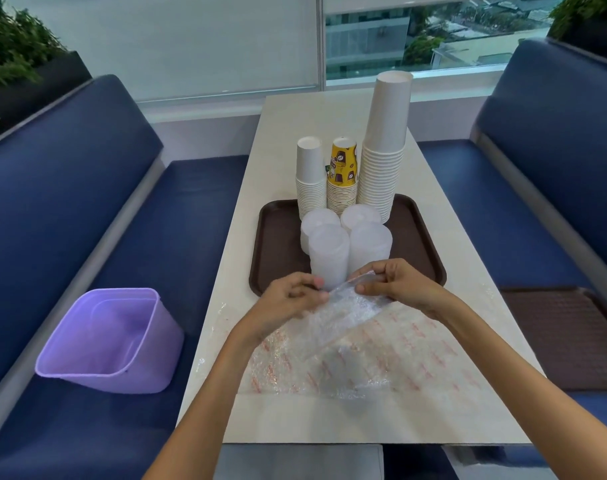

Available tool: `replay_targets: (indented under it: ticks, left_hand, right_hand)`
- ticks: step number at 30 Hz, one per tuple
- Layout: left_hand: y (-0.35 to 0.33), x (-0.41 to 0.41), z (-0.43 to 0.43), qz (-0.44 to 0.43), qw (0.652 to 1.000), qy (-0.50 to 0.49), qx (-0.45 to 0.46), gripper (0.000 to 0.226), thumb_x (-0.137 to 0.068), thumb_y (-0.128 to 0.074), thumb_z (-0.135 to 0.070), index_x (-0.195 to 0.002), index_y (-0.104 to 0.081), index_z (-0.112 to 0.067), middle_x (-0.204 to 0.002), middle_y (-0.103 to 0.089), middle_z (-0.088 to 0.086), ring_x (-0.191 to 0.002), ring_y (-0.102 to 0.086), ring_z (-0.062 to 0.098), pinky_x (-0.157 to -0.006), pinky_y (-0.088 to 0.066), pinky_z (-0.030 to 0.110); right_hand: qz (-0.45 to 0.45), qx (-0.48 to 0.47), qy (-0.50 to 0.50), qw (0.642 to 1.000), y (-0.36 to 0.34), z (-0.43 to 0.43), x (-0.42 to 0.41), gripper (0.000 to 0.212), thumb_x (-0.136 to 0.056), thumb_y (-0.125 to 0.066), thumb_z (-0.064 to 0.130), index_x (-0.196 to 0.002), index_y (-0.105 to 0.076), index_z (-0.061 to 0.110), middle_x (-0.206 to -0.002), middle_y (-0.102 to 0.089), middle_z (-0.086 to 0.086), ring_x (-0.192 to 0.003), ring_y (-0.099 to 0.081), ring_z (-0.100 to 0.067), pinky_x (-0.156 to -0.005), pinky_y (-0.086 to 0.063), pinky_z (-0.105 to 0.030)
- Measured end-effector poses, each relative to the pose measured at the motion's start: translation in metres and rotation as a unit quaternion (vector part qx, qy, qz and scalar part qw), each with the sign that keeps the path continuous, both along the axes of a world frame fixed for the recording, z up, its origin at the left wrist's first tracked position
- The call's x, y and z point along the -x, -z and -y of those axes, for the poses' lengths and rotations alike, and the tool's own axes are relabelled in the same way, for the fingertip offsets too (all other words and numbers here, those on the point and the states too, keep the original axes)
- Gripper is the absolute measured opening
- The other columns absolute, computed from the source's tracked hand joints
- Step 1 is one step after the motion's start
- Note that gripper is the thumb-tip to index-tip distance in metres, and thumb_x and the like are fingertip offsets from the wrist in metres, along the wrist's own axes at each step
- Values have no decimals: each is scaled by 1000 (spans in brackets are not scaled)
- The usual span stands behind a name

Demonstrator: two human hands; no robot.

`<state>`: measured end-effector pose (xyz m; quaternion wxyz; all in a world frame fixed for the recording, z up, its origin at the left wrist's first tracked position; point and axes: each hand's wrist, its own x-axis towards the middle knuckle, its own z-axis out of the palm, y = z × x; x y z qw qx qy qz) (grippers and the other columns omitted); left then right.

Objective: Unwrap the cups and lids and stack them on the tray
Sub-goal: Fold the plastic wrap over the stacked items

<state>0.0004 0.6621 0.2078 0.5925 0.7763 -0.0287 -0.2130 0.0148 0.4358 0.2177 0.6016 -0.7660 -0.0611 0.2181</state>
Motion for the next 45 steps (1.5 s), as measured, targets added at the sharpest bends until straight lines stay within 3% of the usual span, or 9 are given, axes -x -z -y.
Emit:
replay_targets:
  ticks: [3, 8, 14, 18, 21, 25, 34, 40, 45]
  left_hand:
    - [10, 5, 4, 15, 999, 32, 12, 19, -82, -71, -6, -101, -67, -8, -85, -68, 4, -73, -64, 3, -68, -50, 15]
    - [21, 11, -6, 42, 999, -9, 15, 12, -83, -68, -1, -81, -67, -13, -72, -64, -2, -62, -57, -2, -63, -47, 13]
    - [52, 22, -35, -3, 997, -52, -50, 7, -84, -70, -8, -88, -69, -14, -94, -70, 3, -79, -63, 10, -69, -51, 13]
    - [71, 31, -64, -41, 994, -43, -92, 13, -84, -68, -5, -83, -67, -18, -82, -67, -4, -69, -62, 2, -63, -45, 10]
    - [78, 32, -88, -35, 988, -53, -142, 11, -84, -69, -12, -82, -65, -22, -85, -66, -8, -76, -60, 4, -66, -44, 10]
    - [71, 21, -111, 30, 982, -167, -85, 24, -85, -69, -16, -105, -63, -27, -105, -65, -15, -98, -60, -1, -80, -41, 7]
    - [65, -13, -196, 179, 886, -406, -136, 15, -86, -63, -6, -82, -61, -20, -73, -63, -12, -64, -55, -1, -62, -43, 15]
    - [96, -28, -282, 161, 771, -599, -147, 11, -86, -63, -8, -80, -57, -14, -71, -61, -7, -71, -58, 15, -70, -47, 26]
    - [148, -31, -328, 69, 759, -616, -200, 5, -87, -56, -5, -83, -54, -7, -77, -59, 3, -74, -55, 24, -68, -43, 29]
  right_hand:
    - [26, 17, -30, 999, 0, -10, -3, 17, -86, -66, 5, -96, -71, 18, -91, -73, 0, -84, -68, -8, -78, -53, -17]
    - [18, 9, -16, 1000, 5, -26, -9, 17, -84, -68, 7, -99, -70, 1, -79, -72, -2, -69, -68, -8, -65, -53, -16]
    - [60, 54, 5, 997, 21, -53, -22, 14, -83, -70, 7, -88, -70, -6, -52, -62, 10, -49, -53, 1, -55, -45, -14]
    - [92, 85, -28, 992, 27, -79, -31, 5, -83, -70, 5, -80, -70, 2, -44, -56, 16, -44, -49, 3, -53, -38, -8]
    - [111, 92, -39, 989, 33, -102, -42, 4, -83, -70, 5, -82, -71, 2, -51, -60, 17, -49, -53, 7, -55, -39, -7]
    - [117, 80, -76, 987, 33, -147, -58, 8, -83, -70, 5, -80, -71, 12, -71, -68, 3, -64, -61, 1, -63, -48, -14]
    - [203, 52, -141, 968, 35, -288, -95, 21, -84, -72, 12, -105, -70, 11, -97, -69, 4, -92, -64, -13, -83, -49, -24]
    - [150, 62, -151, 975, 78, -346, -100, 33, -87, -69, 25, -117, -62, 15, -99, -65, -1, -92, -64, -15, -92, -51, -32]
    - [104, 132, -172, 971, 126, -367, -94, 28, -89, -66, 28, -112, -65, 12, -102, -70, -3, -88, -65, -14, -88, -51, -27]
